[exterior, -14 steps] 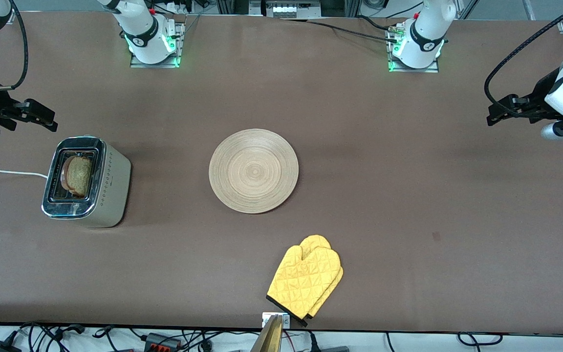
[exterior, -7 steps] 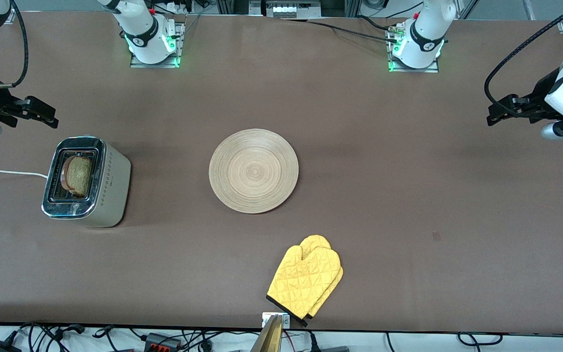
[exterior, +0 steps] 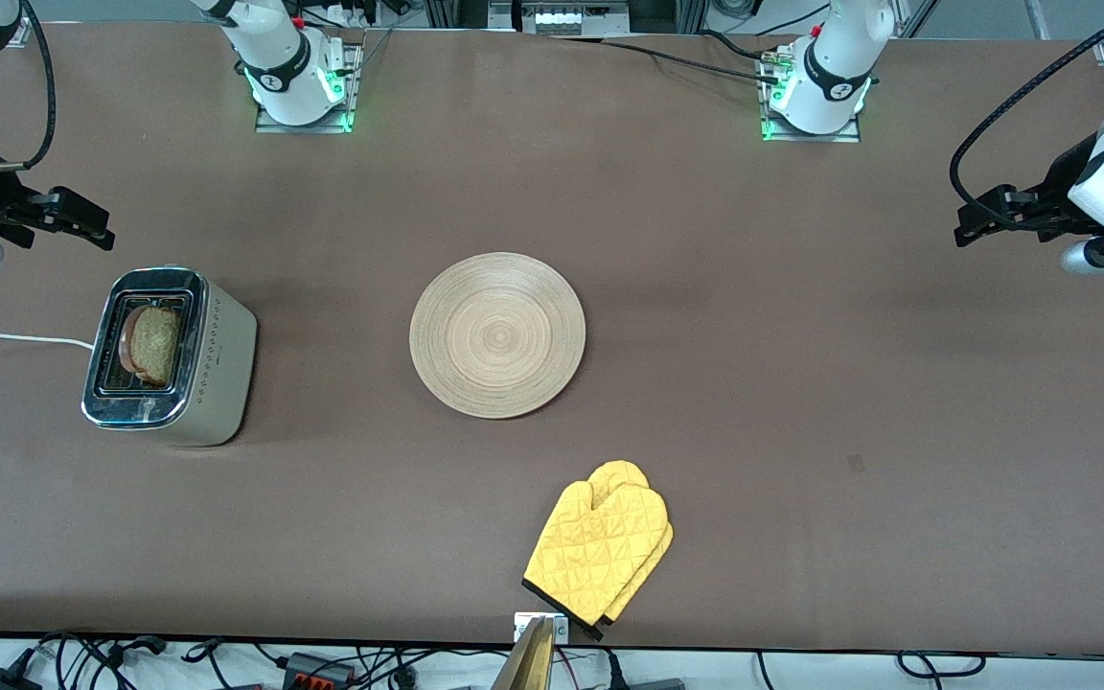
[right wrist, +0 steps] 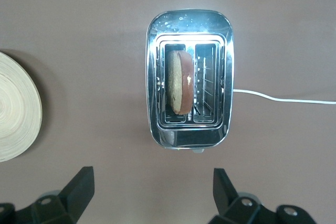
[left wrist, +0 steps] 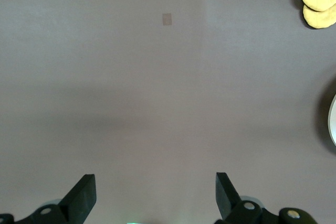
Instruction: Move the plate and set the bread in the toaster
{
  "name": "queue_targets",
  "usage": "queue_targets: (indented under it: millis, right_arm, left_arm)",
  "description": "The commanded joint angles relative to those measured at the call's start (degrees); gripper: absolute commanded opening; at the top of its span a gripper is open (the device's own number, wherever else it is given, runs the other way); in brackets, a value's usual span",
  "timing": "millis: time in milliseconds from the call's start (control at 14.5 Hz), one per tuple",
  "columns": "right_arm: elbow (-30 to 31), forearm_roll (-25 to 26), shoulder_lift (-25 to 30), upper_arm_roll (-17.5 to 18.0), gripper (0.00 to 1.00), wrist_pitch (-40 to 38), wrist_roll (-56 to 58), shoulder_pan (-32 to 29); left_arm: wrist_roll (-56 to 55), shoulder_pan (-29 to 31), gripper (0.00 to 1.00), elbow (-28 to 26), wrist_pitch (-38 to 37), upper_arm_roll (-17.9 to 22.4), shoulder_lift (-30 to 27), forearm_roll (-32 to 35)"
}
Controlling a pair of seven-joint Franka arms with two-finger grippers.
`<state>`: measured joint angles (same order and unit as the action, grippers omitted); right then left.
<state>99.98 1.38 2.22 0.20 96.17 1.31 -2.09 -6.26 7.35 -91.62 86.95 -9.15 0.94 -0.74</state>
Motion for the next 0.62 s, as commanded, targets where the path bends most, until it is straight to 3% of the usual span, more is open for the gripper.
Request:
queue_targets:
  millis: [0,552]
  right_arm:
    - [6.18,-0.42,4.8,0.77,1.0,3.58,-0.08,-0.9]
    - [7.25,-1.91,5.61,0.68,1.0,3.68,-0.08,-1.07]
  left_arm:
    - [-0.16,0.21,1.0,-0.31,0.23,0.18,-0.33,-1.37]
    - [-0.16,0.21,1.0,-0.31,0.23,0.18,-0.33,-1.37]
